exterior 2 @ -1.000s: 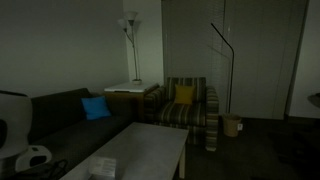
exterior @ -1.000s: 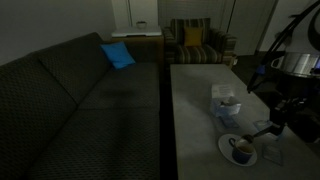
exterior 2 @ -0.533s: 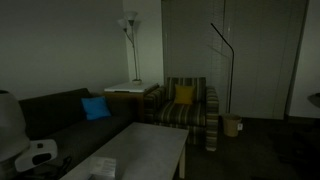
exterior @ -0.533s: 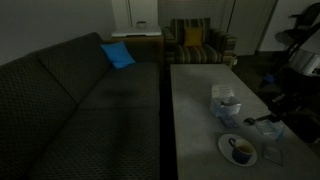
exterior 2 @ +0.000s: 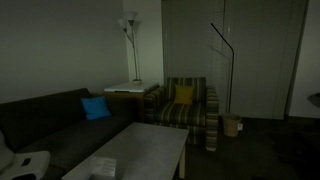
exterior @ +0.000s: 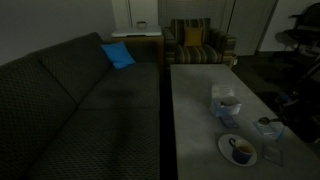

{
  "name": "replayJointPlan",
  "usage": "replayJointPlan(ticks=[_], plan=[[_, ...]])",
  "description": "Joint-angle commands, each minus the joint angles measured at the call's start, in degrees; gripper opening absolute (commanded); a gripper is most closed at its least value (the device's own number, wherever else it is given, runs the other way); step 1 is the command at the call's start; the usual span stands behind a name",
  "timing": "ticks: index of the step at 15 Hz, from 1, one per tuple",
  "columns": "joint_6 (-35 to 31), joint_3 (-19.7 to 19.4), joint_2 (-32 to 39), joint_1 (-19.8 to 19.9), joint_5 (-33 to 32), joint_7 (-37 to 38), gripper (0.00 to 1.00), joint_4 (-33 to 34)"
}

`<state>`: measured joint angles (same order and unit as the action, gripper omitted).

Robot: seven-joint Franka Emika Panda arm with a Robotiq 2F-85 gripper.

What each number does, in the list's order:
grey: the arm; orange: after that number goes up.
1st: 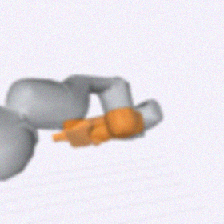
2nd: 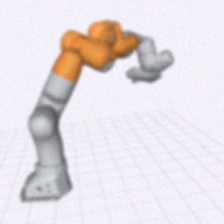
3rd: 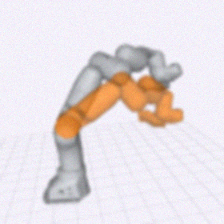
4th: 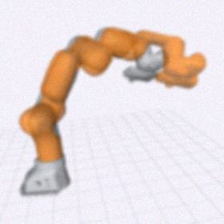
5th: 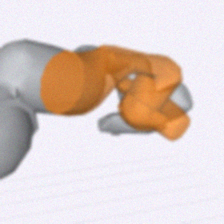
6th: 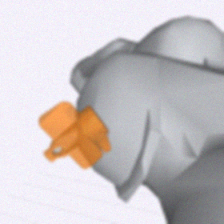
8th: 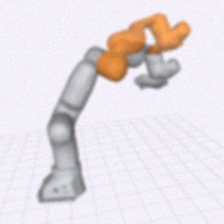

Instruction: Take the blue cup and place it on the white plate then take the spoon and put it in the blue cup then remove the spoon from the blue cup and place it on the table

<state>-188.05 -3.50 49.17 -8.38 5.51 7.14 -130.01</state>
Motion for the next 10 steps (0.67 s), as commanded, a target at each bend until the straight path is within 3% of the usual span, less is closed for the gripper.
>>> replayJointPlan(ticks=[1, 10], plan=[[-2.0, -0.9, 4.6, -0.2, 2.2, 1.6, 0.03, 2.7], [-2.0, 2.6, 25.5, 3.5, 6.8, 8.0, 0.03, 24.8]])
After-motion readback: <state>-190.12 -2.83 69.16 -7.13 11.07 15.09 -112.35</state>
